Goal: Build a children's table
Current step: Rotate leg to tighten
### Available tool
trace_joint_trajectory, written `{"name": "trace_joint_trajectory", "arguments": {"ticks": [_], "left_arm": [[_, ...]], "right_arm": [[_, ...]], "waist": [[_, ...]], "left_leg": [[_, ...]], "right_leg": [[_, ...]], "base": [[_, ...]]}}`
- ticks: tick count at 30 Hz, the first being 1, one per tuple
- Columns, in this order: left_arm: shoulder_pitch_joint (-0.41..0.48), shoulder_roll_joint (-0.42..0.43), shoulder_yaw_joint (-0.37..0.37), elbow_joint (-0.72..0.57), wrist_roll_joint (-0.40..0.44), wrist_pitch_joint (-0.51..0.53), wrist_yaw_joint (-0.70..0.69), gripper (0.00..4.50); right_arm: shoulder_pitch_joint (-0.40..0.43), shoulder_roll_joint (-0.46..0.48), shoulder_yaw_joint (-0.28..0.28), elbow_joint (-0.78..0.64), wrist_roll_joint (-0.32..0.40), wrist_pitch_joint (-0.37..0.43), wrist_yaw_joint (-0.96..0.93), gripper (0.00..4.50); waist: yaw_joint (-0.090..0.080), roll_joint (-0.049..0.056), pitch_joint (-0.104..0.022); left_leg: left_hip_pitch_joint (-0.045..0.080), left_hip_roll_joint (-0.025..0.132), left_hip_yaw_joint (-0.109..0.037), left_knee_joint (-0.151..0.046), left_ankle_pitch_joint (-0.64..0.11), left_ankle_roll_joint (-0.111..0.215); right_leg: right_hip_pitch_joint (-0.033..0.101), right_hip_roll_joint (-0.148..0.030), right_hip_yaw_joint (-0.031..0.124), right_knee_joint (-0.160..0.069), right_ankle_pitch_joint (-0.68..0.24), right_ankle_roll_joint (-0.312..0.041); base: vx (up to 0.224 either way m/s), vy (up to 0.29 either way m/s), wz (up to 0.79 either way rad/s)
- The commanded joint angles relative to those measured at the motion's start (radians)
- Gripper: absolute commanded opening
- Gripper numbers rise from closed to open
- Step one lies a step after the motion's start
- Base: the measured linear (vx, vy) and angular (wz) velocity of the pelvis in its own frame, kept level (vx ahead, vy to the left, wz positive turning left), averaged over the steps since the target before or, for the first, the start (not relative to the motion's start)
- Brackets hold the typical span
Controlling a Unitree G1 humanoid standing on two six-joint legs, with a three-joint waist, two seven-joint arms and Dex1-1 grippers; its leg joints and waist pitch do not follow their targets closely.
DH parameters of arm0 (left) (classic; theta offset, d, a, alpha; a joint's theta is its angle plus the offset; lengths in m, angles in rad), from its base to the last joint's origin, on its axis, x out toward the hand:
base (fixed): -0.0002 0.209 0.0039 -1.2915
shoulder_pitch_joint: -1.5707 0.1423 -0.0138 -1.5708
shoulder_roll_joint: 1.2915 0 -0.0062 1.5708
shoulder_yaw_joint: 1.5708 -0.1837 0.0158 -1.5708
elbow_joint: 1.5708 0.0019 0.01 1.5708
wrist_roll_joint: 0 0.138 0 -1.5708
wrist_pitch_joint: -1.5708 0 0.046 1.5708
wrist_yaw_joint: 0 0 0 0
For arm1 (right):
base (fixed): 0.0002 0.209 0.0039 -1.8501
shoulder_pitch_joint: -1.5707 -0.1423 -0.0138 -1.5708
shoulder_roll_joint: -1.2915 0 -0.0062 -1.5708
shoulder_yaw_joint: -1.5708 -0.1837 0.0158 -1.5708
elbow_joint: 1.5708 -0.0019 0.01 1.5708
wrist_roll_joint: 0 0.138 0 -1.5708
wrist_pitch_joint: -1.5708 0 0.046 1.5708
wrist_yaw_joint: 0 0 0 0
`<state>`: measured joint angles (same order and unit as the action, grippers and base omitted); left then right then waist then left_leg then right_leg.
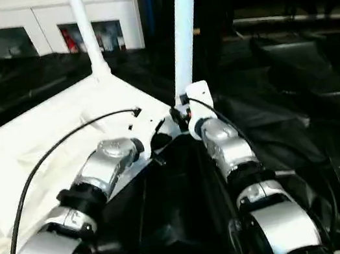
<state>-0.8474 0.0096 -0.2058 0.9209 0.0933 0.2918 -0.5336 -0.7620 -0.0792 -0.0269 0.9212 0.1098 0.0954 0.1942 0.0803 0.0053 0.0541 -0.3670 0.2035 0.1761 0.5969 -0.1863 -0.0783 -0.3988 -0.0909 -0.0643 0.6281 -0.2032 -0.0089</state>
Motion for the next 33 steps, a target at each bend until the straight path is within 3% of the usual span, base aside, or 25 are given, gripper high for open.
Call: {"name": "trace_joint_trajectory", "arguments": {"ticks": [1,5,9,11,14,16,17,19,20,21,22,24,26,33], "left_arm": [[-0.027,0.023,-0.006,0.006,0.013,-0.051,-0.018,0.00],[-0.023,0.047,-0.019,0.002,0.022,-0.080,-0.049,0.00],[-0.012,0.070,-0.027,-0.014,0.023,-0.093,-0.093,0.00],[-0.006,0.087,-0.033,-0.020,0.020,-0.116,-0.133,0.00],[0.002,0.100,-0.038,-0.029,0.018,-0.125,-0.163,0.00],[0.011,0.118,-0.046,-0.041,0.014,-0.142,-0.203,0.00],[0.027,0.148,-0.063,-0.067,0.016,-0.182,-0.268,0.00],[0.059,0.179,-0.083,-0.123,-0.004,-0.230,-0.381,0.00],[0.074,0.192,-0.093,-0.152,-0.016,-0.242,-0.433,0.00],[0.084,0.202,-0.100,-0.171,-0.022,-0.248,-0.465,0.00],[0.094,0.215,-0.109,-0.194,-0.028,-0.235,-0.497,0.00],[0.119,0.244,-0.127,-0.253,-0.048,-0.220,-0.578,0.00],[0.143,0.272,-0.145,-0.309,-0.067,-0.216,-0.653,0.00],[0.178,0.298,-0.153,-0.368,-0.069,-0.207,-0.688,0.00]], "right_arm": [[0.017,0.006,-0.006,0.080,-0.008,0.013,0.013,2.97],[0.017,-0.014,-0.004,0.040,0.005,-0.027,0.101,3.39],[0.047,-0.058,0.012,-0.050,0.015,-0.026,0.192,3.74],[0.075,-0.097,0.019,-0.123,0.032,-0.006,0.269,3.87],[0.104,-0.129,0.033,-0.190,0.051,0.028,0.346,4.14],[0.139,-0.172,0.058,-0.263,0.062,0.057,0.446,4.21],[0.195,-0.237,0.104,-0.358,0.064,0.057,0.581,4.21],[0.238,-0.286,0.131,-0.432,0.085,0.082,0.684,4.21],[0.253,-0.303,0.142,-0.454,0.089,0.085,0.719,4.21],[0.263,-0.315,0.151,-0.471,0.092,0.086,0.745,4.21],[0.282,-0.335,0.169,-0.502,0.094,0.081,0.784,4.21],[0.300,-0.354,0.185,-0.528,0.084,0.070,0.810,4.21],[0.298,-0.355,0.187,-0.525,0.066,0.063,0.793,4.21],[0.303,-0.357,0.210,-0.553,0.060,0.082,0.820,4.21]], "waist": [[0.002,-0.003,-0.065],[0.001,-0.003,-0.066],[0.006,-0.004,-0.070],[0.009,-0.002,-0.073],[0.012,-0.001,-0.075],[0.012,0.000,-0.071],[0.015,0.001,-0.073],[0.018,0.002,-0.072],[0.018,0.000,-0.072],[0.018,0.010,-0.071],[0.018,0.005,-0.069],[0.018,0.013,-0.069],[0.016,0.013,-0.068],[0.027,0.012,-0.070]], "left_leg": [[0.006,0.015,-0.003,-0.074,-0.194,0.030],[0.003,0.017,-0.004,-0.075,-0.200,0.034],[0.001,0.017,-0.004,-0.070,-0.143,0.054],[-0.001,0.017,-0.003,-0.065,-0.097,0.079],[0.000,0.018,-0.003,-0.063,-0.088,0.103],[0.000,0.018,-0.002,-0.063,-0.105,0.108],[-0.001,0.019,-0.004,-0.063,-0.107,0.111],[-0.002,0.022,-0.005,-0.063,-0.106,0.122],[-0.003,0.022,-0.004,-0.063,-0.111,0.121],[-0.001,0.023,-0.004,-0.064,-0.123,0.116],[0.000,0.026,-0.003,-0.067,-0.148,0.106],[0.004,0.030,-0.003,-0.069,-0.167,0.083],[0.004,0.029,-0.002,-0.070,-0.167,0.071],[0.005,0.028,0.000,-0.068,-0.143,0.064]], "right_leg": [[0.053,-0.051,0.039,-0.086,-0.134,-0.228],[0.054,-0.052,0.039,-0.087,-0.144,-0.222],[0.057,-0.051,0.038,-0.076,-0.044,-0.244],[0.059,-0.048,0.037,-0.066,0.042,-0.262],[0.061,-0.049,0.037,-0.063,0.082,-0.270],[0.062,-0.048,0.036,-0.068,0.073,-0.271],[0.065,-0.048,0.036,-0.067,0.080,-0.269],[0.066,-0.049,0.035,-0.066,0.099,-0.271],[0.065,-0.050,0.036,-0.066,0.091,-0.276],[0.062,-0.051,0.035,-0.067,0.074,-0.280],[0.061,-0.050,0.034,-0.071,0.035,-0.281],[0.056,-0.052,0.036,-0.070,-0.002,-0.284],[0.054,-0.050,0.037,-0.072,-0.011,-0.285],[0.054,-0.050,0.038,-0.066,0.021,-0.278]], "base": [[0.000,0.000,0.00],[0.000,0.000,0.00],[0.000,0.000,0.00],[0.000,0.000,0.00],[0.000,0.000,0.00],[0.000,0.000,0.00],[0.000,0.000,0.00],[0.000,0.000,0.00],[0.000,0.000,0.00],[0.000,0.000,0.00],[0.000,0.000,0.00],[0.000,0.000,0.00],[0.000,0.000,0.00],[0.000,0.000,0.00]]}}
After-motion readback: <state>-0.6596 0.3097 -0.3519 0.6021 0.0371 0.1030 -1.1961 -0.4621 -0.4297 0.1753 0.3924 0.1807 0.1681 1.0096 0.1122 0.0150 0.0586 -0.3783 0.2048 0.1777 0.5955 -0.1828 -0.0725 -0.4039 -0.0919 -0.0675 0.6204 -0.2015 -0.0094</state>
